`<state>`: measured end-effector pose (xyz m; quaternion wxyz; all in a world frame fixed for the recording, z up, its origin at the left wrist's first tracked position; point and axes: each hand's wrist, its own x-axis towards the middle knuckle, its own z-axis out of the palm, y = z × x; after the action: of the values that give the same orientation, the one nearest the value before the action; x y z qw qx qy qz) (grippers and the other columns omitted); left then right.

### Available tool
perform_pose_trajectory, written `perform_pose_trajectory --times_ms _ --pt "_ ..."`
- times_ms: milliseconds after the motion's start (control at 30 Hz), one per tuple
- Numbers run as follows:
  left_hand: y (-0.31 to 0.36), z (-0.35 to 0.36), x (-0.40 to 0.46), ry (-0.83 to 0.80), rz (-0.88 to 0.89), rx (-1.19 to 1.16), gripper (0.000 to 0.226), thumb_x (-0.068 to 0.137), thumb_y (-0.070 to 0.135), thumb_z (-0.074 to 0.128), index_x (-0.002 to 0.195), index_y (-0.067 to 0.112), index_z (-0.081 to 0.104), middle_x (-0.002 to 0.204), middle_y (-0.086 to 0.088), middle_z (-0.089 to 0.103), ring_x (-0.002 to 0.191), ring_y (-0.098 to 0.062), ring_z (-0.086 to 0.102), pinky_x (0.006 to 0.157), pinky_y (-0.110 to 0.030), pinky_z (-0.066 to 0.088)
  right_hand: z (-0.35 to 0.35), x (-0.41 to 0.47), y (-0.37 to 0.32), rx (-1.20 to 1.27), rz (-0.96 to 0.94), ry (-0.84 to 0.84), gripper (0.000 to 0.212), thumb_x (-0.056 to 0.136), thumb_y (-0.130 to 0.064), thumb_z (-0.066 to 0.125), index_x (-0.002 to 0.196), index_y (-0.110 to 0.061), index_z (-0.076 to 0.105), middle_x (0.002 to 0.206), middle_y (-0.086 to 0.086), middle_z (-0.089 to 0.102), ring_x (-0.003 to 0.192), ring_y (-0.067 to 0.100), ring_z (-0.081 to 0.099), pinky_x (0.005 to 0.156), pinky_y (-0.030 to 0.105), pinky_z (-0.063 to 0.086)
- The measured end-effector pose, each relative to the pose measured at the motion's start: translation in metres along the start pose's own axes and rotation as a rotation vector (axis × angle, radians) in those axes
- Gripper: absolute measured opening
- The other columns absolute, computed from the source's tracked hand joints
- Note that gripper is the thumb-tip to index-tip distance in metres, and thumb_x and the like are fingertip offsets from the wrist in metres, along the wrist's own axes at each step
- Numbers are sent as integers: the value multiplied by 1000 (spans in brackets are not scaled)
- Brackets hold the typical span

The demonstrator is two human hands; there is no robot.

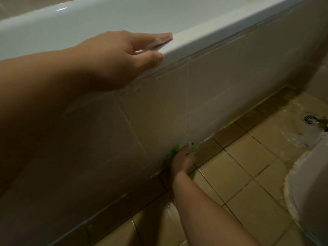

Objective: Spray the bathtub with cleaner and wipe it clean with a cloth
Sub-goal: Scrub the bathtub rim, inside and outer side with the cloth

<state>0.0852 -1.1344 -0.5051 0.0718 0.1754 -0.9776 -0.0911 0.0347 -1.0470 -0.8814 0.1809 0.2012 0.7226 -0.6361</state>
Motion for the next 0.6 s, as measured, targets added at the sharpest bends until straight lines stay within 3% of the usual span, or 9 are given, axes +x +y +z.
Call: perform_pose_trajectory --times_ms 100,200,267,367,400,500,533,600 --pt "-1 1 2 17 11 1 47 104 57 40 149 64 31 157 9 46 134 -27 47 96 -33 30 3 -3 15 -44 144 -92 67 109 -52 29 151 -1 40 155 22 43 140 40 44 116 48 36" --pt "-1 0 3 9 15 5 46 103 58 40 148 66 31 157 8 47 135 -28 47 96 -34 31 0 -29 5 2 141 -122 56 108 -51 34 141 -9 50 144 21 52 128 38 54 109 50 44" --pt "-2 -1 2 -1 26 -5 46 103 58 41 147 68 31 158 12 45 140 -25 45 100 -35 33 -14 -33 -39 64 24 -85 48 108 -49 36 136 -13 51 141 16 53 127 35 54 110 48 43" --pt "-2 -3 4 -27 34 -14 47 100 62 42 144 72 29 158 15 45 141 -23 46 109 -40 36 -41 -33 -127 70 -215 37 59 107 -51 40 149 -10 43 158 7 35 147 32 32 115 43 30" --pt "-3 -3 5 -34 29 -18 47 100 63 41 144 73 28 157 14 46 140 -24 47 110 -41 37 -46 -36 -148 81 -288 54 57 106 -51 42 148 -11 45 155 5 37 146 30 34 112 38 32" --pt "1 -2 10 -44 13 -26 47 98 64 40 142 74 29 152 7 53 132 -26 53 101 -39 40 -48 -62 -175 86 -517 87 46 106 -46 47 138 -14 57 126 -4 46 118 19 52 81 7 29" --pt "4 -1 12 -46 15 -29 47 98 63 41 142 73 29 150 5 55 129 -25 54 97 -37 39 -46 -76 -180 75 -599 97 47 105 -47 47 140 -17 57 125 -5 46 114 15 52 75 4 31" --pt "7 -1 13 -44 22 -31 47 99 61 41 143 72 30 149 6 56 127 -23 55 93 -33 37 -43 -99 -192 69 -762 120 50 103 -51 47 147 -27 54 134 -5 46 117 13 50 82 0 30"
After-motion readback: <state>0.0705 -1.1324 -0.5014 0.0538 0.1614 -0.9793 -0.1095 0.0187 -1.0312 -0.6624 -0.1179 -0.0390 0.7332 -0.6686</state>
